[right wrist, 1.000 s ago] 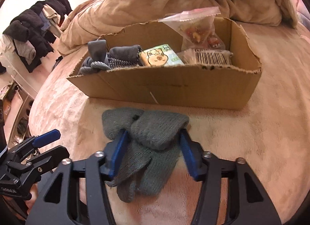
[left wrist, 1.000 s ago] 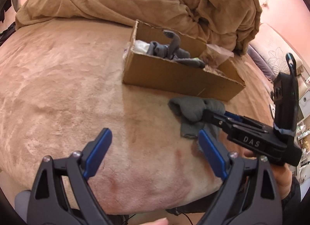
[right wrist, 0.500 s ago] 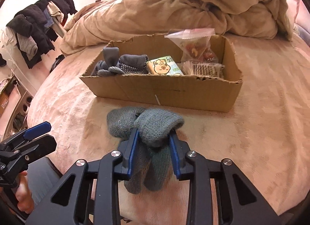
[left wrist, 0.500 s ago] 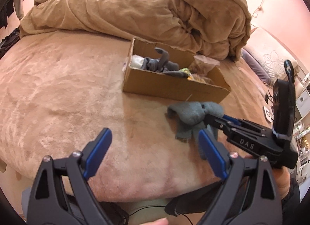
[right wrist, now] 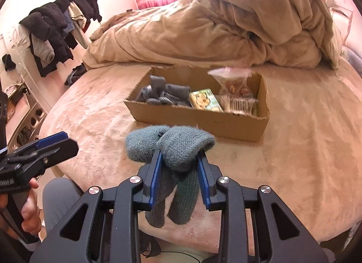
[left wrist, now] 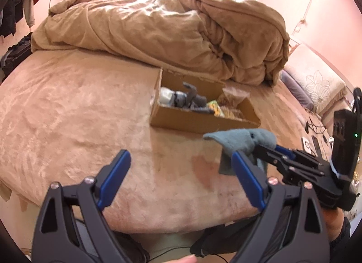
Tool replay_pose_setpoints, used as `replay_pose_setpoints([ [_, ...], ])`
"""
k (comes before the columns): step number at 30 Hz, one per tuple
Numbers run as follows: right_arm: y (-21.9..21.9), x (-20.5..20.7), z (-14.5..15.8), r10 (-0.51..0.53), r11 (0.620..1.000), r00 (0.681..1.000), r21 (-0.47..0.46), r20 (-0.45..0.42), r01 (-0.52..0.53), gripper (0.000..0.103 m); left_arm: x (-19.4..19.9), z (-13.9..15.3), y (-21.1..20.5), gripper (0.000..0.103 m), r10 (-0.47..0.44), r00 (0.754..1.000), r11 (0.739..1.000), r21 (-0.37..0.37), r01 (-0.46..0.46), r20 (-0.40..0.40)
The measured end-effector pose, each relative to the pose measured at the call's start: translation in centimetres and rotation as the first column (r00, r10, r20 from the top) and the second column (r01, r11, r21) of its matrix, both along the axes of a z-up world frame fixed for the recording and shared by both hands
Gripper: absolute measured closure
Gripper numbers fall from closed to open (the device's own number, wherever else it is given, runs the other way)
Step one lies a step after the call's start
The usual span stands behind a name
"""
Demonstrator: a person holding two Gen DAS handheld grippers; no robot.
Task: Organize objects
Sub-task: 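Carry the grey knit gloves over the box with the right tool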
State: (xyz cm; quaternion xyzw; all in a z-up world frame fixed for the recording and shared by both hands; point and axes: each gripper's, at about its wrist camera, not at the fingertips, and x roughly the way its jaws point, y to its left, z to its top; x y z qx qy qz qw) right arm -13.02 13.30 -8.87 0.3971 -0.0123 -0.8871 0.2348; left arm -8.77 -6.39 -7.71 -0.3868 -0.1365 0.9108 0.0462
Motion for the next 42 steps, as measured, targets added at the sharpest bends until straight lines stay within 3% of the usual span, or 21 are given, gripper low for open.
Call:
replay_pose_setpoints([
  [10, 0.3, 0.5, 5.3, -0.019, 0.999, 0.996, -0.03, -0.084, 0.017, 0.071, -1.1, 4.2, -0.7, 0.011, 0.002, 0.998, 1.0, -0.008, -0.003, -0.059],
  [21, 0.8, -2.3, 9.0, -0.081, 0.993, 0.989, -0.092, -0.125, 0.069, 0.071, -3.8, 7.4, -1.8, 0.011, 0.003, 0.994, 0.999, -0.037, -0.007, -0.11],
  [30, -0.1, -5.3, 10.3, -0.076, 0.993, 0.987, -0.096, -0.144, 0.063, 0.071, -6.9, 9.7, -2.3, 0.011, -0.007, 0.986, 0.998, -0.062, -0.003, -0.165],
  [42, -1.7, -11.4, 6.5, -0.087, 0.994, 0.993, -0.077, -0.086, 0.08, 0.07, -12.1, 6.3, -3.9, 0.011, -0.004, 0.992, 0.998, -0.055, -0.003, -0.123],
])
